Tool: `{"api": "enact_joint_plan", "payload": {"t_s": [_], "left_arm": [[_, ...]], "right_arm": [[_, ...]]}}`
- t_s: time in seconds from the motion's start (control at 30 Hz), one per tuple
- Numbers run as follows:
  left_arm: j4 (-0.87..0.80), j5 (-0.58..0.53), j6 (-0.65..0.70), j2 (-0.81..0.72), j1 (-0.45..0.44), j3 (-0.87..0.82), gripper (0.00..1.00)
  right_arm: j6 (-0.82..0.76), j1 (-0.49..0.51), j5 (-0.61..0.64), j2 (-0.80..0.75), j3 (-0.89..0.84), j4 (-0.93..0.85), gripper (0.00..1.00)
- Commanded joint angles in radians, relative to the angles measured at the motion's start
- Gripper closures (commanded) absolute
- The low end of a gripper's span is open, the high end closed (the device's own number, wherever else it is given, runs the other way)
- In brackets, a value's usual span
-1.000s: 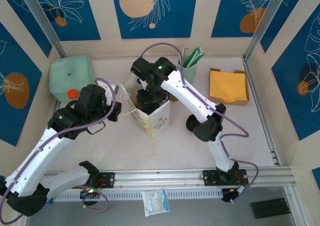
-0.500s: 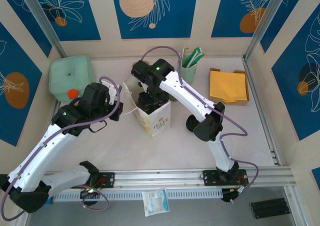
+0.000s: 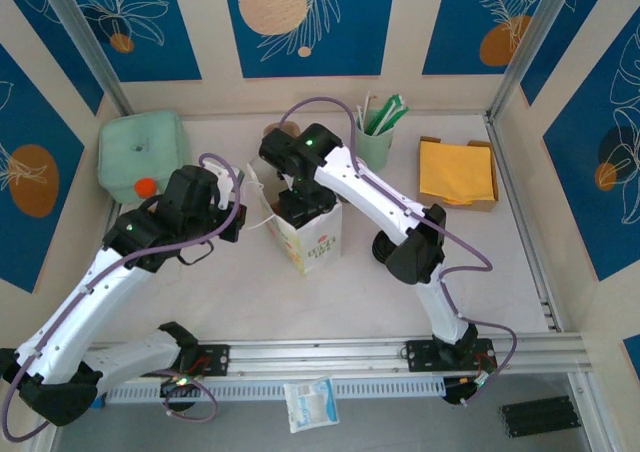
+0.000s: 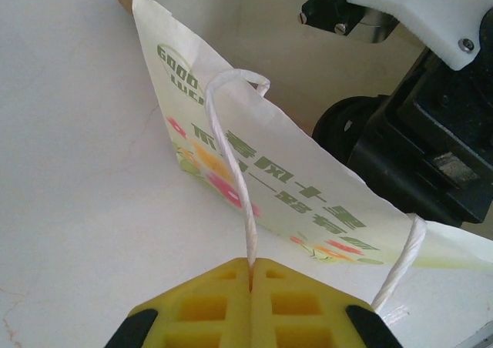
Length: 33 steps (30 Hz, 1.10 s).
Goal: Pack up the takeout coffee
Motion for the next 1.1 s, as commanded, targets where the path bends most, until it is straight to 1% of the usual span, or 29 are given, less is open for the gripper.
{"api": "enact_joint_plan", "payload": {"t_s": [0.0,0.37,1.07], "left_arm": [[-0.011,0.006,0.015,0.001,0.008,0.017,1.0],[-0.011,0.008,0.014,0.005,0.009,0.018,1.0],[-0.012,0.015,0.006,0.016,0.008,0.022,1.0]], "right_arm": [[-0.006,0.012,0.009,0.027,-0.005,-0.156,0.45],[-0.009,0.01,0.022,0.039,-0.01,-0.156,0.45],[-0.02,0.002,0.055,0.006,-0.044,-0.156,0.45]]}}
